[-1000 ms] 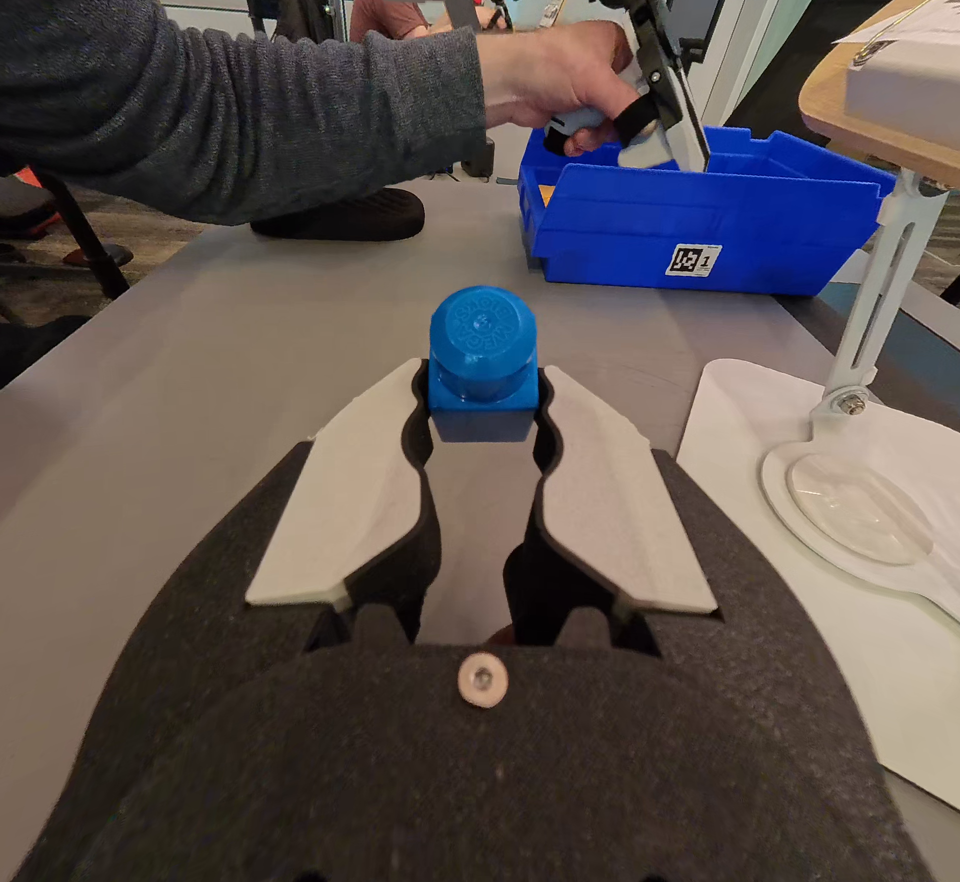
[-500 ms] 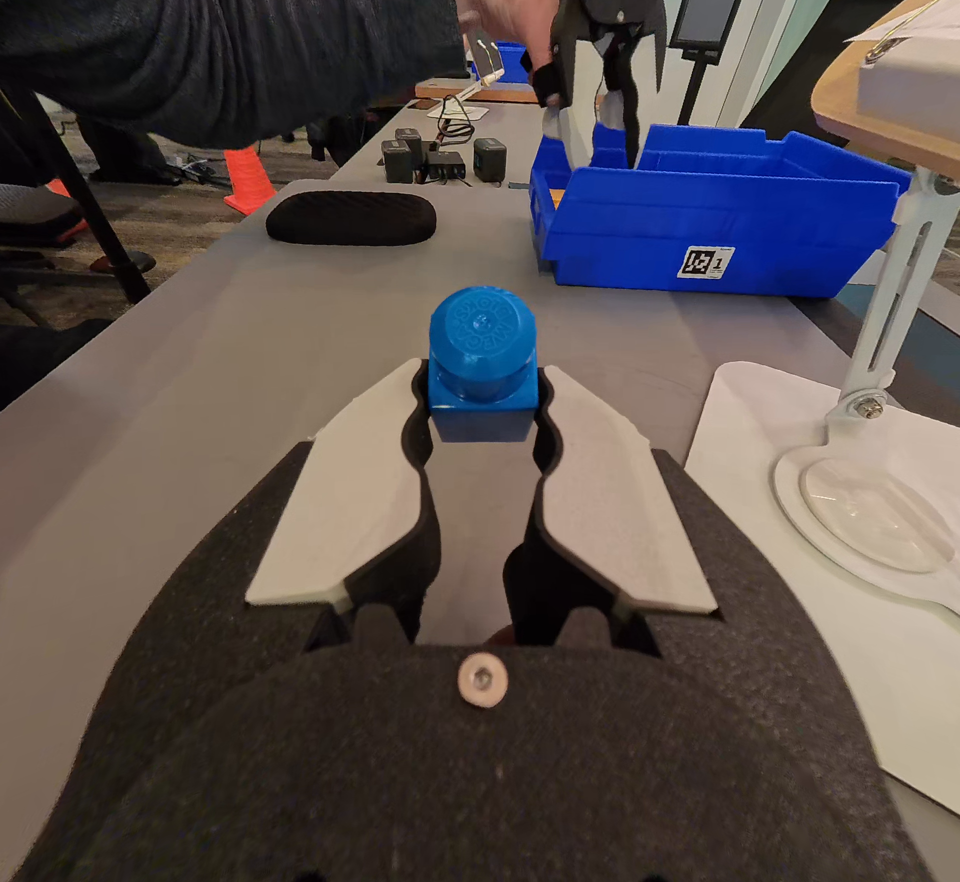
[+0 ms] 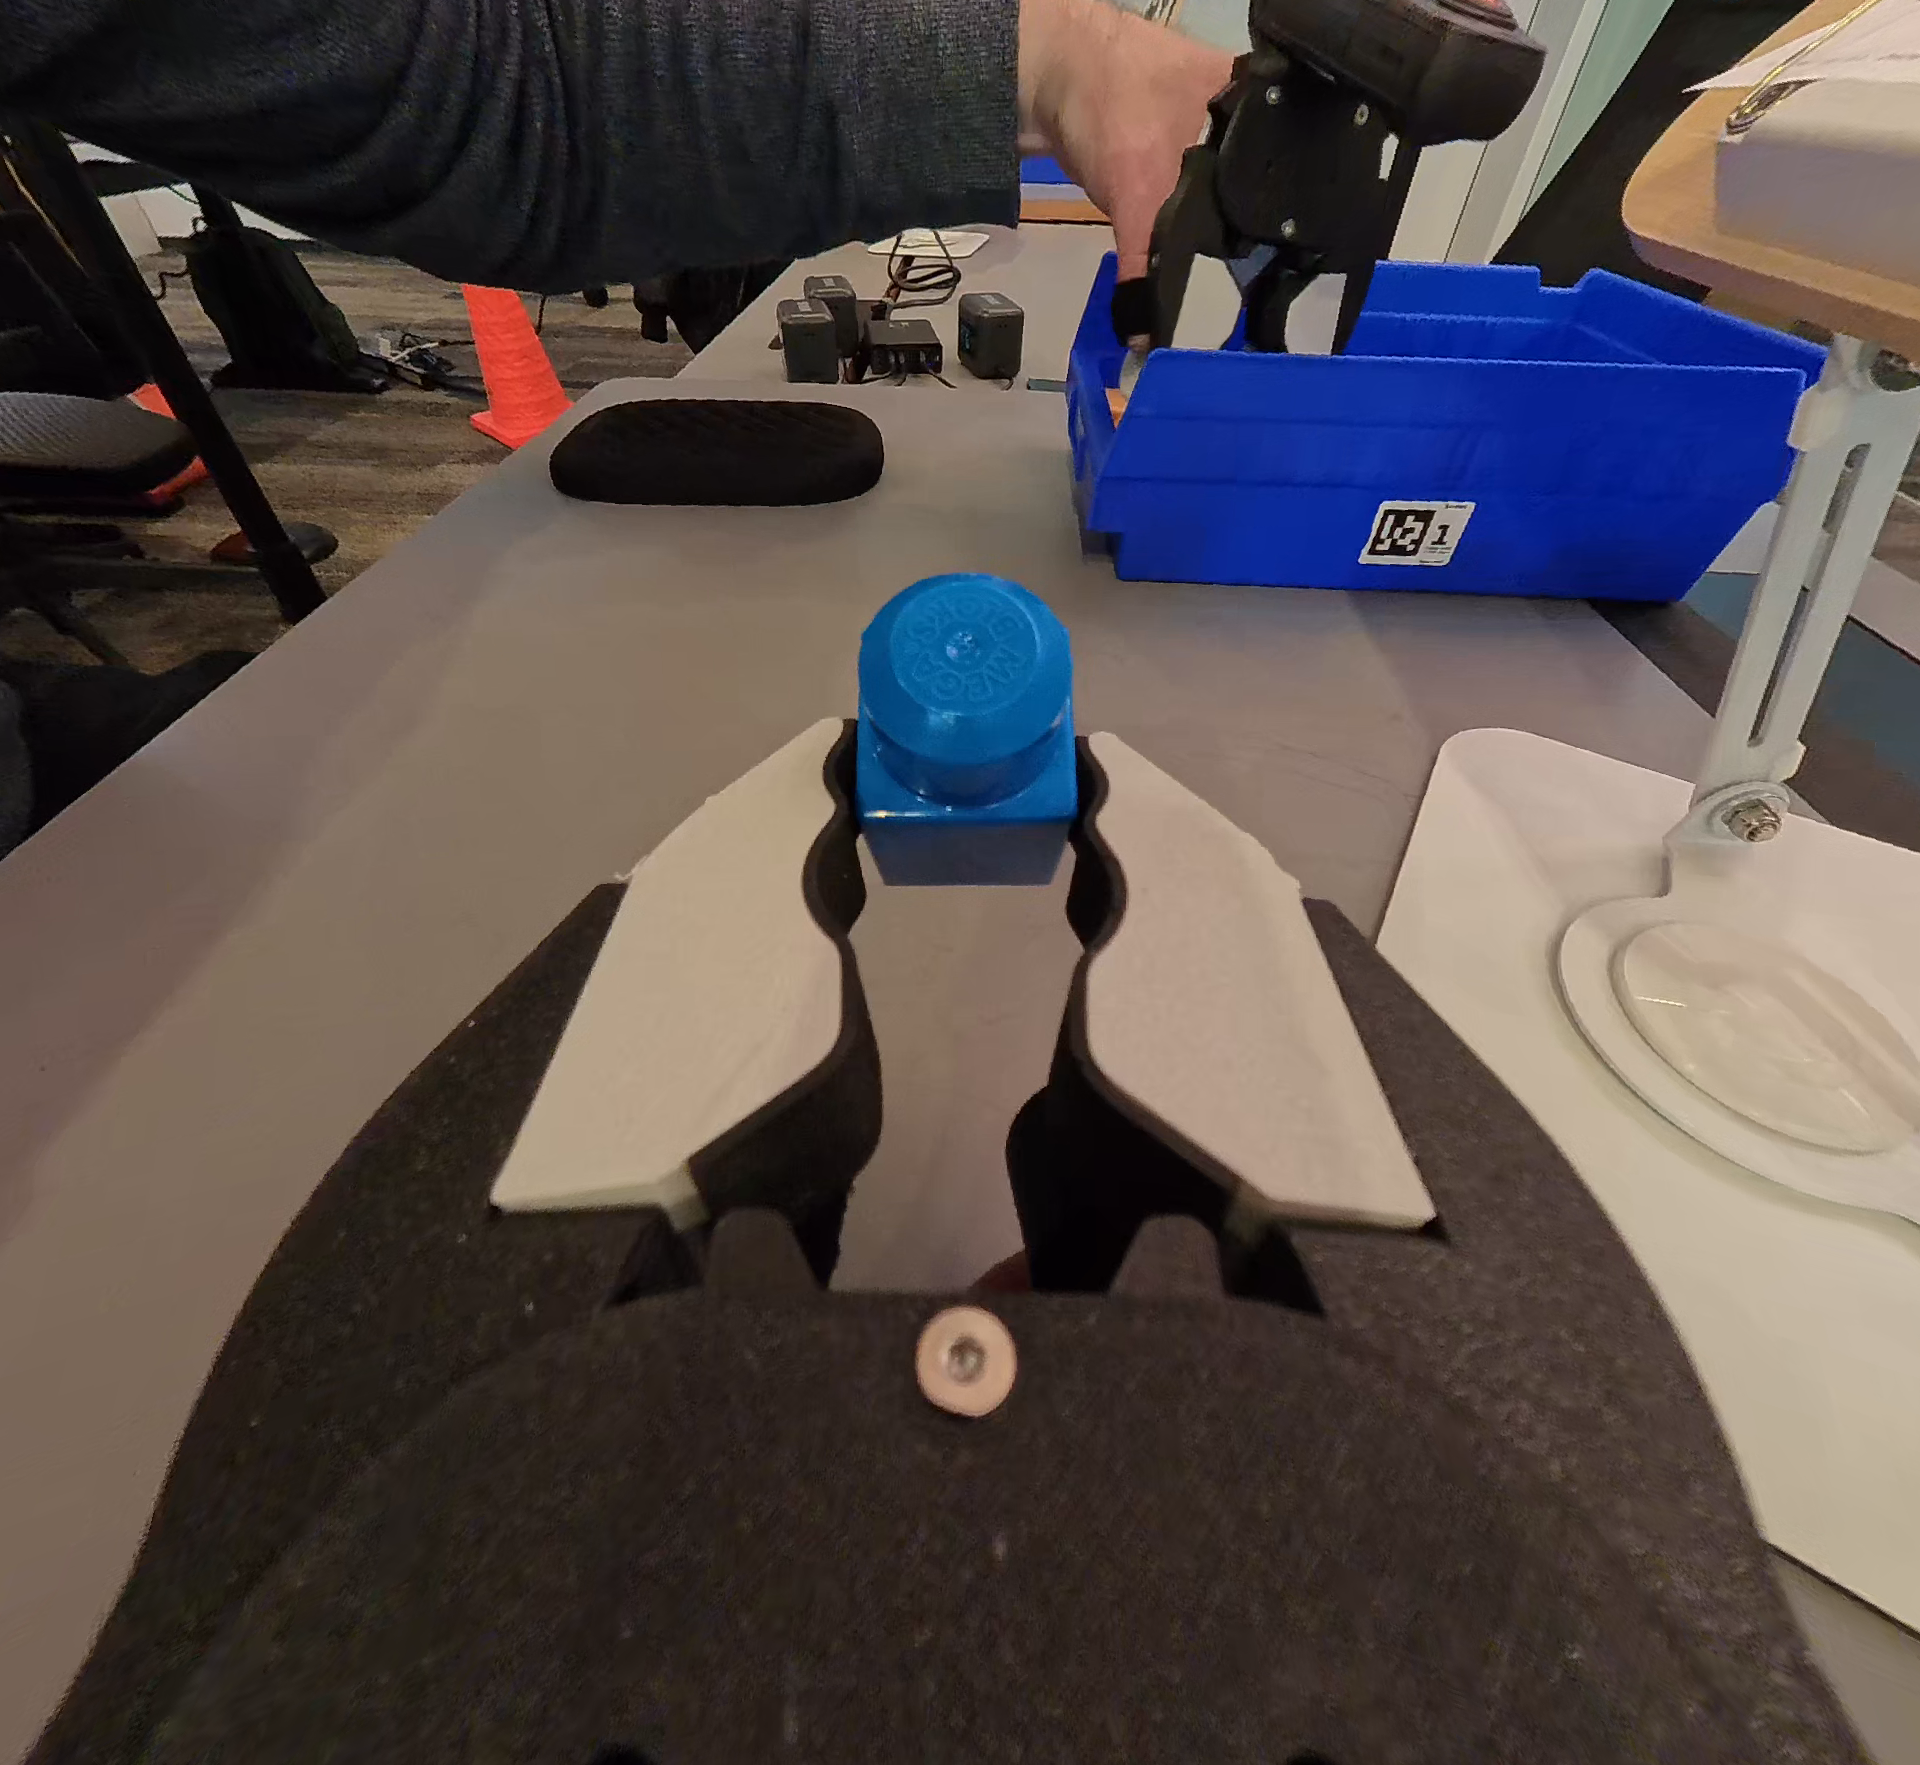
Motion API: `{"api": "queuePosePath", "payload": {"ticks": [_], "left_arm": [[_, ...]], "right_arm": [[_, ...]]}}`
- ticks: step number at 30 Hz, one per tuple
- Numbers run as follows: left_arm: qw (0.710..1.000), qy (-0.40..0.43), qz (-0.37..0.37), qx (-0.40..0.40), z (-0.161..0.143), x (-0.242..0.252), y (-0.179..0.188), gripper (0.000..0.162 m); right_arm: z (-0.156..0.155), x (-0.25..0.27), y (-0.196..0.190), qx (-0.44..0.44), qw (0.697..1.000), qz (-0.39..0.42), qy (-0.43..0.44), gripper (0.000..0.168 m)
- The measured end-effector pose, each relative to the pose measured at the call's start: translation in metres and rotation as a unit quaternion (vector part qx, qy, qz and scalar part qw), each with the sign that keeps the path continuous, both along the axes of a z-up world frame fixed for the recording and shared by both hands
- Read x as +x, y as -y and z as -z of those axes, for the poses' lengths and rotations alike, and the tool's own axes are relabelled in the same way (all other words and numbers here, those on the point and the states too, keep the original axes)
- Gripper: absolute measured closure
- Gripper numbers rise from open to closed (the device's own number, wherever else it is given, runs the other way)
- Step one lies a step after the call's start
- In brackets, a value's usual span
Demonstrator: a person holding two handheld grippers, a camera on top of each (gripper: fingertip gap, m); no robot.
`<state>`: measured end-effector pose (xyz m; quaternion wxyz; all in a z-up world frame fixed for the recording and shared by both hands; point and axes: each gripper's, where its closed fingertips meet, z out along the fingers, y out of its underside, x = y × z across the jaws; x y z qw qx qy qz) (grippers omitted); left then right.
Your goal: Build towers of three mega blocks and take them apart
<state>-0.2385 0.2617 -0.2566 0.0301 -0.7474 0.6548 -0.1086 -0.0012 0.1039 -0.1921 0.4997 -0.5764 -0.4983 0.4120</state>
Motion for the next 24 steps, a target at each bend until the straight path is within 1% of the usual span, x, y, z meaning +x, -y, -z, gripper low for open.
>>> {"api": "queuePosePath", "payload": {"ticks": [1,2,3,4,7,8,10,12,14,15,17,19,21,22,24], "left_arm": [[1.0,-0.002,0.001,0.014,-0.001,-0.001,-0.004,0.128],[0.999,-0.009,-0.005,0.031,-0.002,-0.004,-0.012,0.133],[0.999,-0.014,-0.015,0.04,-0.002,-0.007,-0.017,0.133],[0.999,-0.016,-0.021,0.047,-0.003,-0.01,-0.022,0.13],[0.998,-0.001,-0.039,0.049,-0.011,-0.015,-0.027,0.111],[0.998,0.002,-0.045,0.049,-0.014,-0.017,-0.026,0.108],[0.998,-0.015,-0.059,0.034,-0.013,-0.027,-0.021,0.102],[0.997,-0.021,-0.06,0.031,-0.008,-0.031,-0.017,0.104],[0.995,-0.068,-0.063,0.036,0.003,-0.046,-0.016,0.105],[0.994,-0.078,-0.063,0.035,0.008,-0.048,-0.015,0.106],[0.995,-0.077,-0.061,0.024,0.016,-0.047,-0.011,0.107],[0.994,-0.078,-0.057,0.043,0.017,-0.046,-0.016,0.122],[0.995,-0.063,-0.063,0.052,0.012,-0.043,-0.021,0.144],[0.995,-0.054,-0.066,0.046,0.008,-0.042,-0.021,0.153],[0.996,-0.05,-0.066,0.045,0.001,-0.043,-0.021,0.159]], "right_arm": [[0.0,0.0,0.0,0.0,1.0,-0.001,0.0,0.132],[0.0,0.0,0.0,0.0,1.0,-0.001,0.0,0.132],[0.0,0.0,0.0,0.0,1.0,-0.001,0.0,0.132],[0.0,0.0,0.0,0.0,1.0,-0.001,-0.001,0.132],[-0.001,0.0,0.0,0.001,1.0,0.0,-0.002,0.132],[-0.001,0.0,0.001,0.001,1.0,-0.001,-0.002,0.132],[0.0,0.0,0.001,0.0,1.0,-0.002,-0.001,0.132],[0.0,0.0,0.001,0.0,1.0,-0.002,-0.002,0.132],[0.0,0.0,0.001,0.0,1.0,-0.002,-0.002,0.132],[0.0,0.0,0.001,0.001,1.0,-0.002,-0.001,0.132],[0.0,0.0,0.001,0.002,1.0,-0.002,0.0,0.132],[0.0,0.0,0.001,0.003,1.0,-0.002,0.0,0.132],[0.0,0.0,0.001,0.003,1.0,-0.002,0.0,0.132],[0.0,0.0,0.001,0.003,1.0,-0.002,0.0,0.132],[-0.001,0.0,0.001,0.003,1.0,-0.002,-0.001,0.132]]}}
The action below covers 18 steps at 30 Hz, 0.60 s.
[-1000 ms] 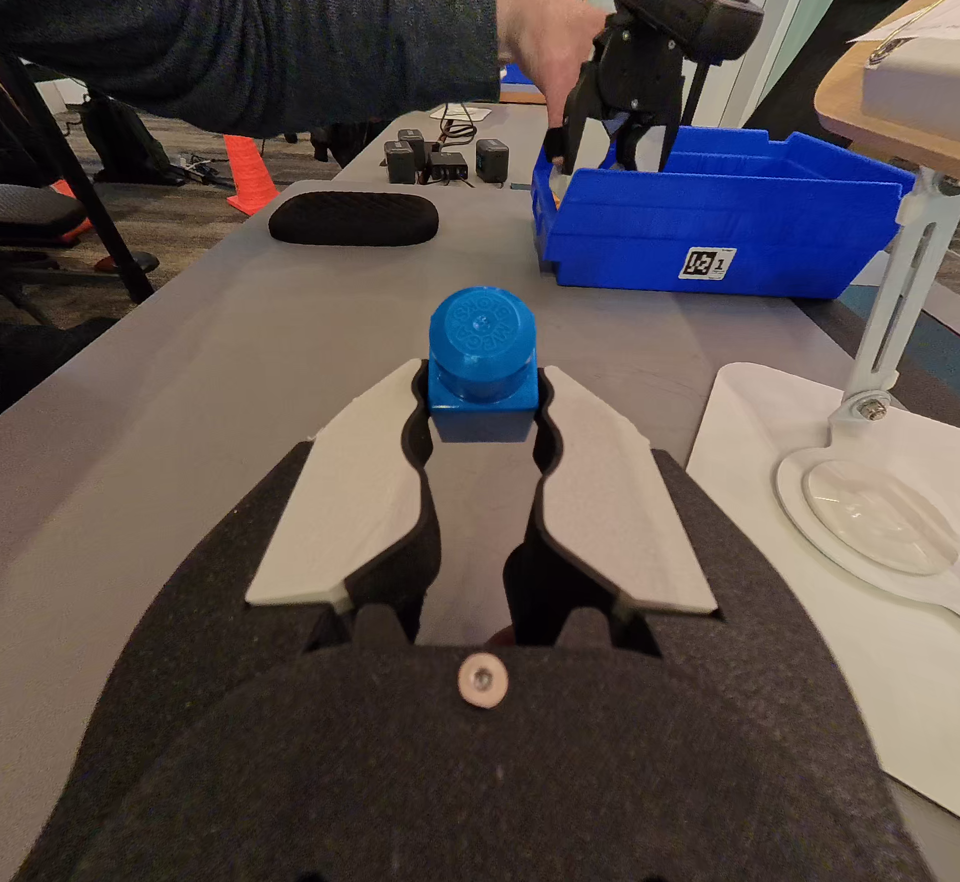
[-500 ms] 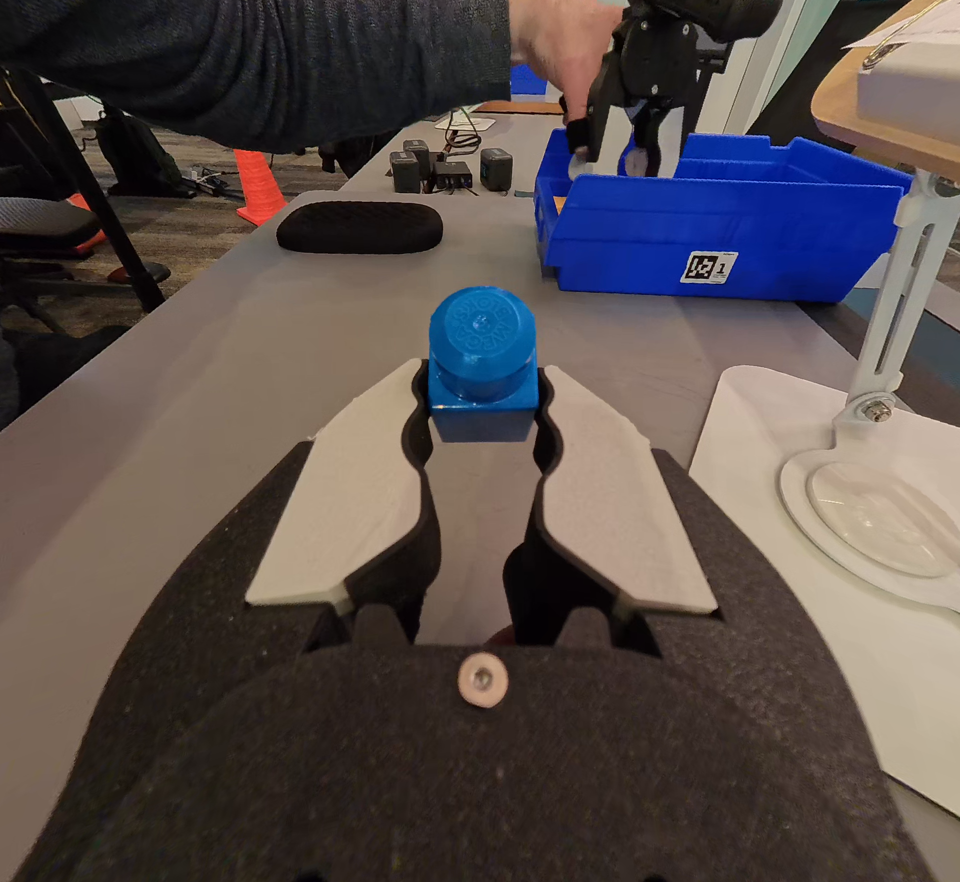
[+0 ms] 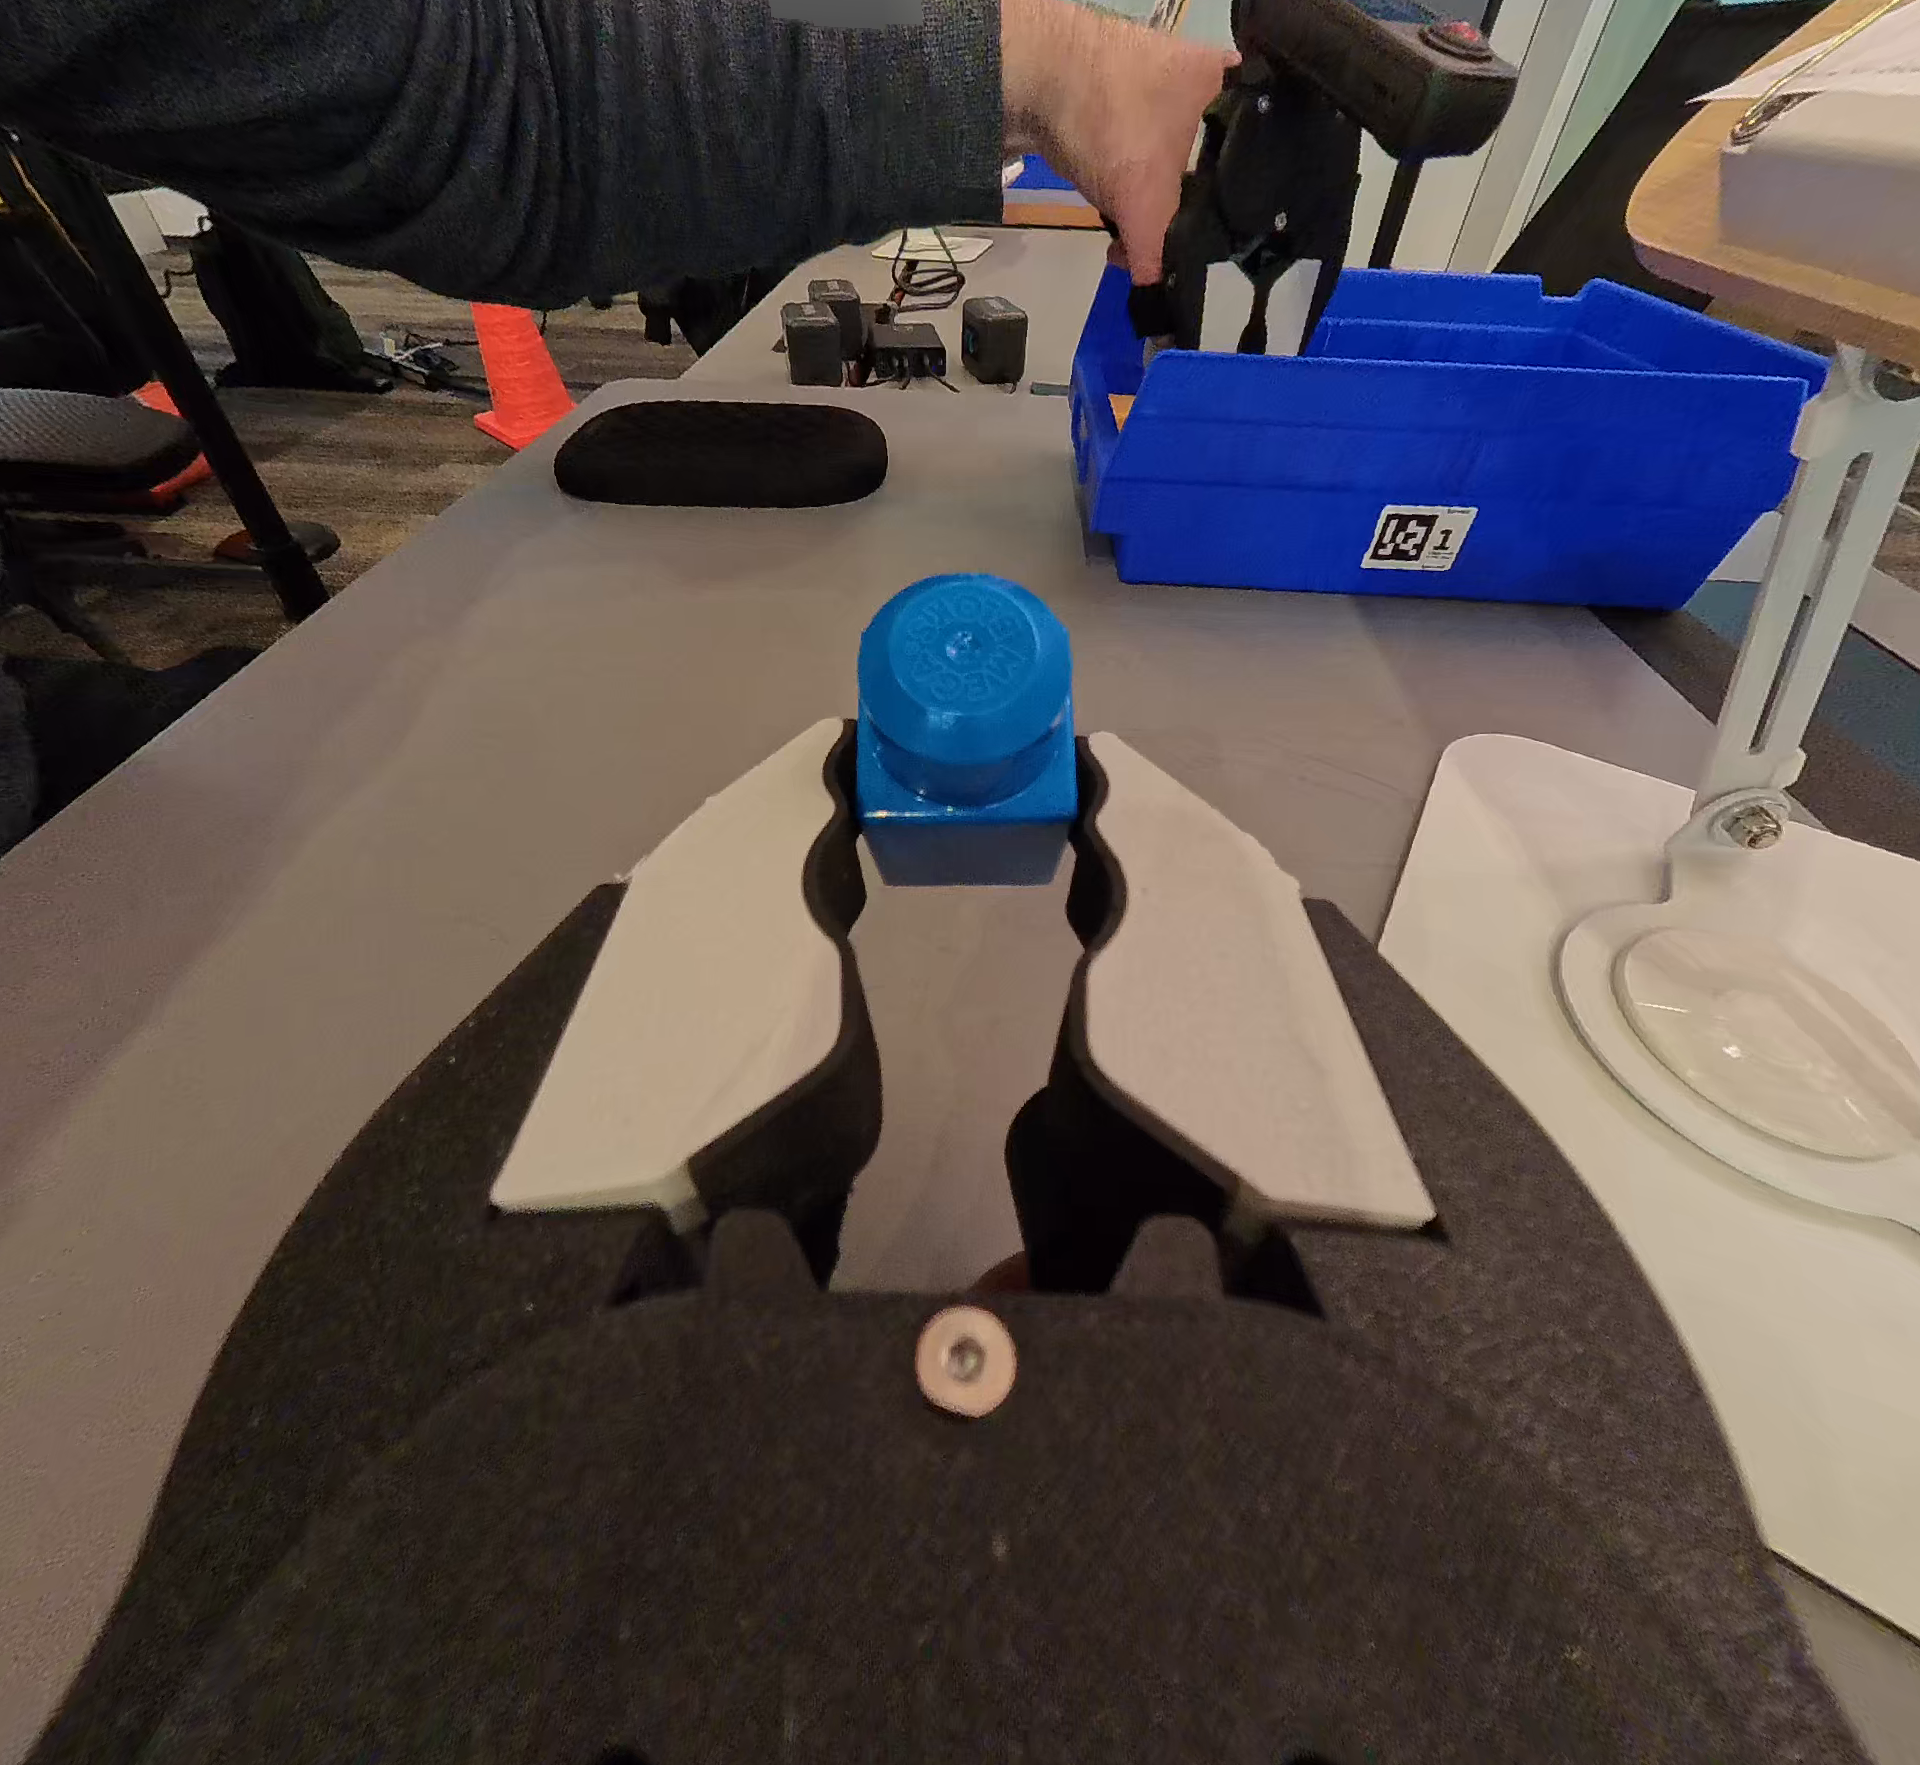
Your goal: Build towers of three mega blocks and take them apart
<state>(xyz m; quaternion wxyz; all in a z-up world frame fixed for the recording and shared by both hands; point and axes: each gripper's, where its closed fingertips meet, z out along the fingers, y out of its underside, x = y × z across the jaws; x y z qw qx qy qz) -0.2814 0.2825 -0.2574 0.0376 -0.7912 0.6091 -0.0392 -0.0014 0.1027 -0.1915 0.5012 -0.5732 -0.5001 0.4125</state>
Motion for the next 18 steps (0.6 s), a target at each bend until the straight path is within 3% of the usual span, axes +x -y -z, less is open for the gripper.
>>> {"api": "queuePosePath", "payload": {"ticks": [3,6,8,12,15,18], "left_arm": [[1.0,-0.004,0.011,0.002,-0.003,0.001,0.001,0.158],[0.999,-0.028,0.021,0.023,0.002,-0.002,-0.005,0.118],[0.999,-0.034,0.026,0.027,0.008,-0.002,-0.008,0.113],[0.999,-0.013,0.038,0.016,0.017,0.008,-0.006,0.119],[0.998,-0.018,0.051,0.011,0.022,0.009,-0.003,0.137],[0.998,-0.027,0.053,0.022,0.018,0.006,-0.005,0.138]], "right_arm": [[0.0,0.0,0.0,0.0,1.0,-0.002,0.0,0.132],[0.0,0.0,0.001,0.0,1.0,-0.002,0.0,0.132],[0.0,0.0,0.001,0.001,1.0,-0.003,0.0,0.132],[0.0,0.0,0.001,0.001,1.0,-0.003,0.001,0.132],[0.0,0.0,0.001,0.001,1.0,-0.003,0.001,0.132],[0.0,0.0,0.0,0.0,1.0,-0.003,0.0,0.132]]}}
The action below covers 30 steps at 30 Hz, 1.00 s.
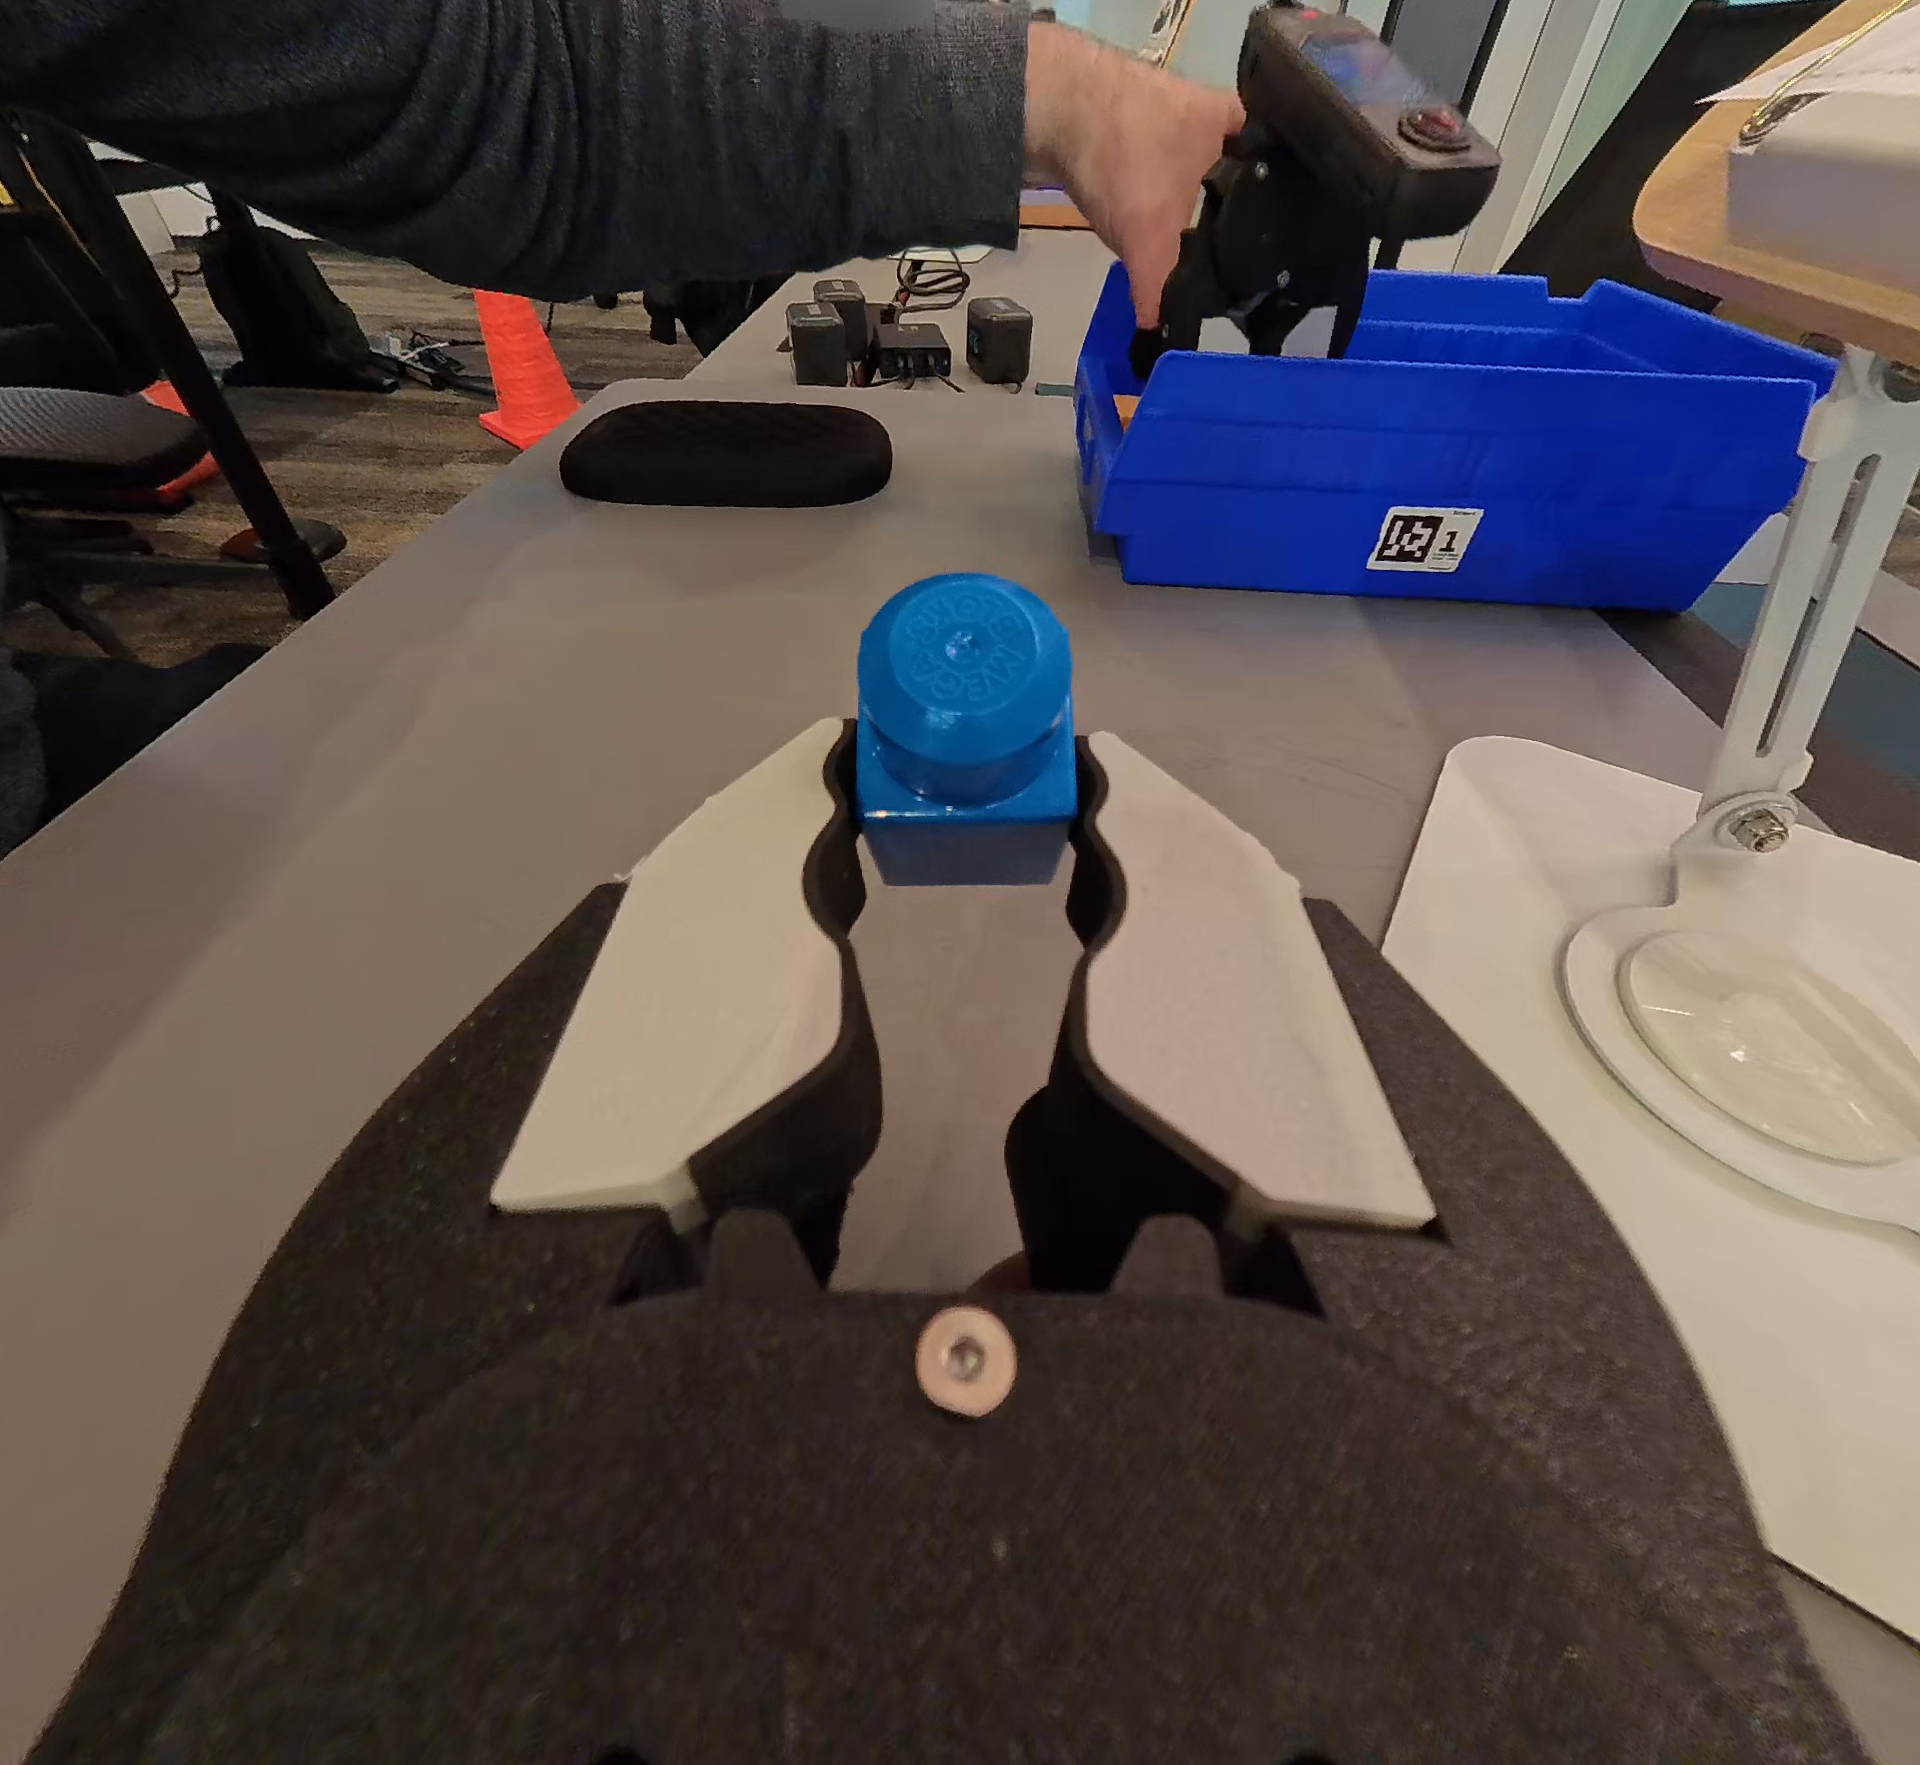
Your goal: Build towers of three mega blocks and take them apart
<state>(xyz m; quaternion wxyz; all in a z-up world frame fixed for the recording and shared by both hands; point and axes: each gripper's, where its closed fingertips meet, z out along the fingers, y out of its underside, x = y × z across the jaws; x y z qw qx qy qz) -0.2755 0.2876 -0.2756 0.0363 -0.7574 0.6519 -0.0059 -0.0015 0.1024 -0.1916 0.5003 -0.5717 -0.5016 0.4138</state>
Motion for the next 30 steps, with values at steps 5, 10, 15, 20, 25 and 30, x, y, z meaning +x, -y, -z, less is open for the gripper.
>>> {"api": "queuePosePath", "payload": {"ticks": [5,10,15,20,25,30], "left_arm": [[0.999,-0.047,-0.001,0.017,-0.025,-0.013,-0.002,0.139],[0.997,-0.07,0.021,0.015,-0.046,-0.01,0.006,0.162],[0.996,-0.092,0.008,0.02,-0.033,-0.007,0.0,0.128],[0.998,-0.025,-0.061,-0.004,-0.021,0.004,-0.007,0.114],[0.979,0.047,-0.191,-0.061,-0.021,0.008,-0.016,0.116],[0.925,0.11,-0.331,-0.149,-0.019,0.018,-0.019,0.106]], "right_arm": [[0.0,0.0,0.0,0.0,1.0,0.0,0.0,0.132],[0.0,0.0,0.0,0.001,1.0,-0.001,0.002,0.132],[0.0,0.0,0.001,0.003,1.0,-0.002,0.002,0.132],[0.0,0.0,0.001,0.003,1.0,-0.003,0.001,0.132],[0.0,0.0,0.001,0.001,1.0,-0.003,0.0,0.132],[0.0,0.0,0.001,0.001,1.0,-0.004,0.001,0.132]]}}
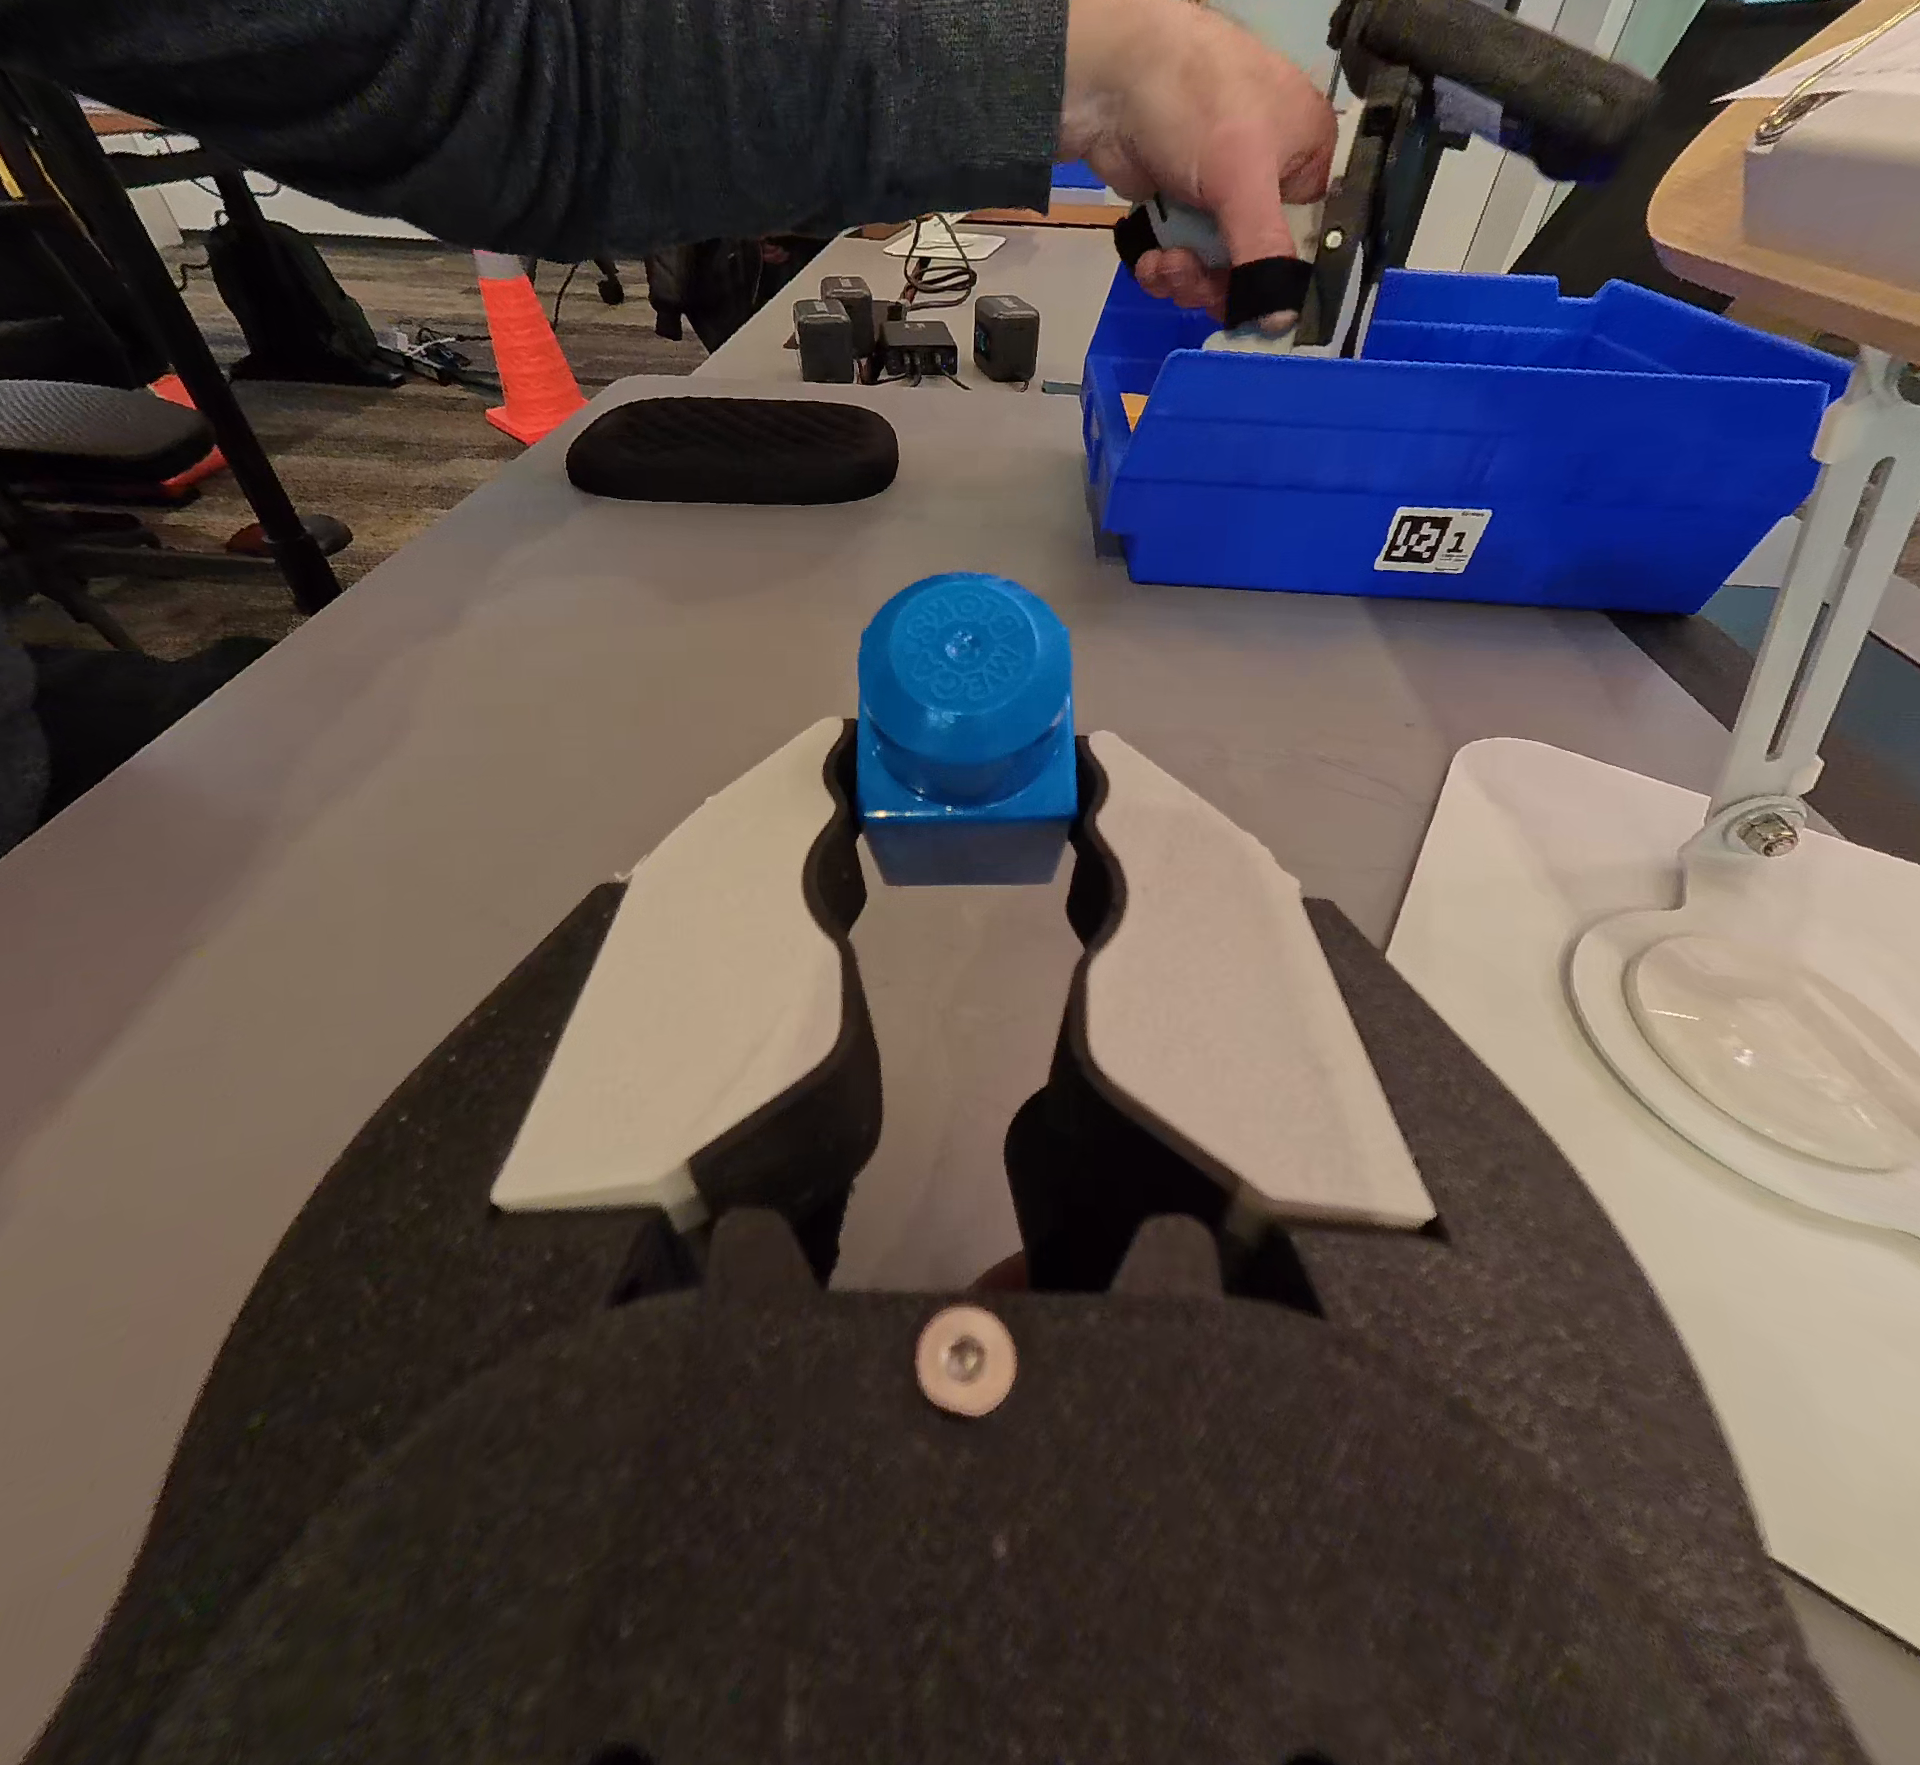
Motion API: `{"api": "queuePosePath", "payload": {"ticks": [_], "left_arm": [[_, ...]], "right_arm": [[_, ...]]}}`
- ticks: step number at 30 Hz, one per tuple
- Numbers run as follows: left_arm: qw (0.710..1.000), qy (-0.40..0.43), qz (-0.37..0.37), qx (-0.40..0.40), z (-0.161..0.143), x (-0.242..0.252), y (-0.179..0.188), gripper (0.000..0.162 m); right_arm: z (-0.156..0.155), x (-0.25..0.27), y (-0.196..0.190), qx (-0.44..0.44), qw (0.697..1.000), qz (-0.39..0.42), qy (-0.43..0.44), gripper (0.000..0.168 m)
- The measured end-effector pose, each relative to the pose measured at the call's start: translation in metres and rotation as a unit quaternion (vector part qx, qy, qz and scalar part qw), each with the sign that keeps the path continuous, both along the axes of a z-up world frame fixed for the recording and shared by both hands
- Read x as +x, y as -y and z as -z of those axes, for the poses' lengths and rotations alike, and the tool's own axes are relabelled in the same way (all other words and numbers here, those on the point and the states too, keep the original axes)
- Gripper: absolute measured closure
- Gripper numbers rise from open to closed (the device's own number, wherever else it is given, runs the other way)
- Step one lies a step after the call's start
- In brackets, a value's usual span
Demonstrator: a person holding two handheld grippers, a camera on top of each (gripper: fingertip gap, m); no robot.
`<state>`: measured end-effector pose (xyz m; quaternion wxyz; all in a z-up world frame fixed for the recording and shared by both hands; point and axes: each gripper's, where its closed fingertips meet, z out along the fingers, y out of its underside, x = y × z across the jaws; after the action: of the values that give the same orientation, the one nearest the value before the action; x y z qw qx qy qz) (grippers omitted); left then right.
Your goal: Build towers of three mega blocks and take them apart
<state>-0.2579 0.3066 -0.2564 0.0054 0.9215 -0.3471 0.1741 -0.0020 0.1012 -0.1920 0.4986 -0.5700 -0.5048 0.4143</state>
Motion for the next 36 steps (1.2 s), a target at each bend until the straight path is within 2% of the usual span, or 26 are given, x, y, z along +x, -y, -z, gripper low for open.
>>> {"api": "queuePosePath", "payload": {"ticks": [3,4,5,8,9,10,16,19,21,24,26,30,36], "left_arm": [[0.999,-0.023,-0.002,-0.038,0.016,-0.001,0.008,0.074],[0.999,-0.024,0.001,-0.035,0.017,0.001,0.007,0.074],[0.999,-0.033,0.008,-0.031,0.018,0.0,0.007,0.089],[0.997,-0.068,0.025,-0.012,0.022,-0.005,0.002,0.108],[0.997,-0.067,0.038,-0.012,0.022,-0.003,0.004,0.12],[0.997,-0.063,0.042,-0.01,0.023,-0.001,0.005,0.126],[0.99,-0.095,0.09,0.06,0.02,-0.003,0.002,0.126],[0.978,-0.115,0.128,0.118,0.009,-0.008,-0.006,0.126],[0.973,-0.094,0.15,0.149,0.0,-0.005,-0.009,0.126],[0.966,-0.088,0.143,0.195,-0.015,-0.009,-0.017,0.126],[0.959,-0.055,0.136,0.244,-0.032,-0.005,-0.019,0.126],[0.948,0.001,0.124,0.293,-0.061,0.002,-0.008,0.126],[0.931,0.086,0.151,0.322,-0.109,0.037,0.041,0.127]], "right_arm": [[0.0,0.0,0.0,0.001,1.0,0.0,0.0,0.132],[0.0,0.0,0.0,0.002,1.0,0.0,0.0,0.132],[0.0,0.0,0.001,0.002,1.0,-0.001,0.0,0.132],[0.0,0.0,0.001,0.003,1.0,-0.001,0.001,0.132],[0.0,0.0,0.001,0.003,1.0,-0.001,0.0,0.132],[0.0,0.0,0.001,0.003,1.0,-0.001,0.0,0.132],[0.0,0.0,0.001,0.004,1.0,-0.002,0.0,0.132],[0.0,0.0,0.001,0.004,1.0,-0.002,0.001,0.132],[0.0,0.0,0.001,0.004,1.0,-0.002,0.001,0.132],[0.0,0.0,0.001,0.004,1.0,-0.001,0.002,0.132],[0.001,0.0,0.001,0.004,1.0,-0.001,0.003,0.132],[0.002,-0.001,0.0,0.005,1.0,0.001,0.008,0.132],[0.005,-0.003,-0.003,0.006,1.0,0.015,0.019,0.132]]}}
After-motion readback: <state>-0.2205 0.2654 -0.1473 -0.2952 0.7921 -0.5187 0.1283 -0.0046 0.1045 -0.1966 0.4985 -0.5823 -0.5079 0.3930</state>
